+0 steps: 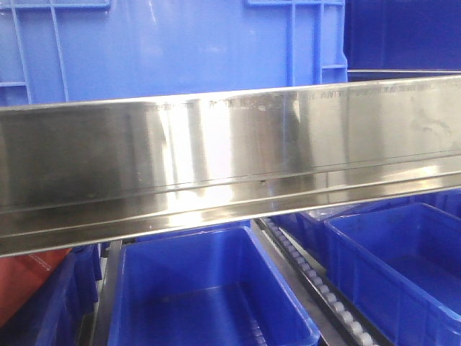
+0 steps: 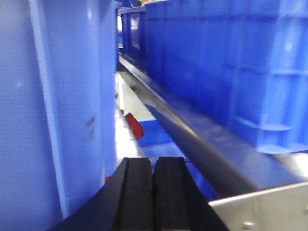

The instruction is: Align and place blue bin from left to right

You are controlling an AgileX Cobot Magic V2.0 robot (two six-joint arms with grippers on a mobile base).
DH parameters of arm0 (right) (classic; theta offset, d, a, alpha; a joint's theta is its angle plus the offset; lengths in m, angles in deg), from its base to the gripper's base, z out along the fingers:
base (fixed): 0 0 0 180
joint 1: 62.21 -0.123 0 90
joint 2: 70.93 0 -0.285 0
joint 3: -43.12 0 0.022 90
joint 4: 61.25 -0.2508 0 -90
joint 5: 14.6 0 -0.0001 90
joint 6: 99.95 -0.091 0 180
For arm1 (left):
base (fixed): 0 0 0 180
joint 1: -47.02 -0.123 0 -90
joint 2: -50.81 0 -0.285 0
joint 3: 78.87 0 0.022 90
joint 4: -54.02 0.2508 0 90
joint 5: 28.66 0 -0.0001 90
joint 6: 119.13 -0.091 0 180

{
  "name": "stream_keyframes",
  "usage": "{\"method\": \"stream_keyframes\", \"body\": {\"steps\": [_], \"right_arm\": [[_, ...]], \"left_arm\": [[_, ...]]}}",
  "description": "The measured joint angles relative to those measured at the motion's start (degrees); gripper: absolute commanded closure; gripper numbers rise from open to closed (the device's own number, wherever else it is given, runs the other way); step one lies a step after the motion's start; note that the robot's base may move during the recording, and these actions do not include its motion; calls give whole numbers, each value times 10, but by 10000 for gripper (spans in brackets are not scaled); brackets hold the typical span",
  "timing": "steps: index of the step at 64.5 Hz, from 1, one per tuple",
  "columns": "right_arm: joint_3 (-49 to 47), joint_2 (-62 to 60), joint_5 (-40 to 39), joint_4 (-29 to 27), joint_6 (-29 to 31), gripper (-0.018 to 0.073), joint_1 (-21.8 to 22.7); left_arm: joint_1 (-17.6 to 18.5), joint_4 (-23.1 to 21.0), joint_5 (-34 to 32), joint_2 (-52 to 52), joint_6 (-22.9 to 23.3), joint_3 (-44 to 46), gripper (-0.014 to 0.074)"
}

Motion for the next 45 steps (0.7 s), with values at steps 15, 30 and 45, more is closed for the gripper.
{"method": "stream_keyframes", "body": {"steps": [15,30,45], "right_arm": [[0,0,-1,0,0,721,0],[0,0,-1,0,0,721,0],[0,0,-1,0,0,721,0]], "left_arm": [[-1,1,-125,1,0,-74,707],[-1,2,-135,1,0,-80,707],[-1,2,-137,1,0,-80,707]]}}
